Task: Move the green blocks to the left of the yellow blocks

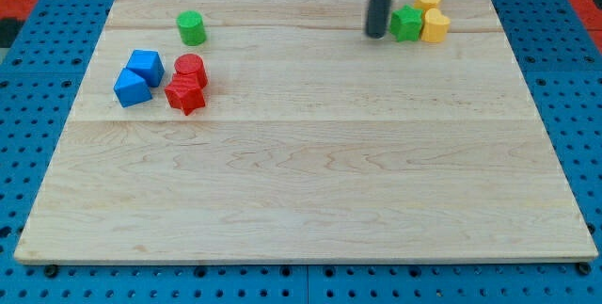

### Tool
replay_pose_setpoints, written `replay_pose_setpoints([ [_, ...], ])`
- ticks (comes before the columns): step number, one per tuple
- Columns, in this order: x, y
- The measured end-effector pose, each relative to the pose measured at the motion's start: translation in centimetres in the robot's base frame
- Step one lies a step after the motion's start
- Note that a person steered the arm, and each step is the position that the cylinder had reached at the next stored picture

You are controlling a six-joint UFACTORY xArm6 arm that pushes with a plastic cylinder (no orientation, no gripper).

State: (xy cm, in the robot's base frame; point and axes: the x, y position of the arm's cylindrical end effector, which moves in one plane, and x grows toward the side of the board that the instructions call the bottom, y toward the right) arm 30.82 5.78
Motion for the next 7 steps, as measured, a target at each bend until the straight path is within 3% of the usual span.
replay_pose_setpoints([
  [1,4.5,-10.7],
  [2,2.3,-20.1],
  [4,-1.6,-28.4],
  [5,-2.9,-27.6],
  [6,-4.6,-15.2],
  [7,-6.6,-7.2],
])
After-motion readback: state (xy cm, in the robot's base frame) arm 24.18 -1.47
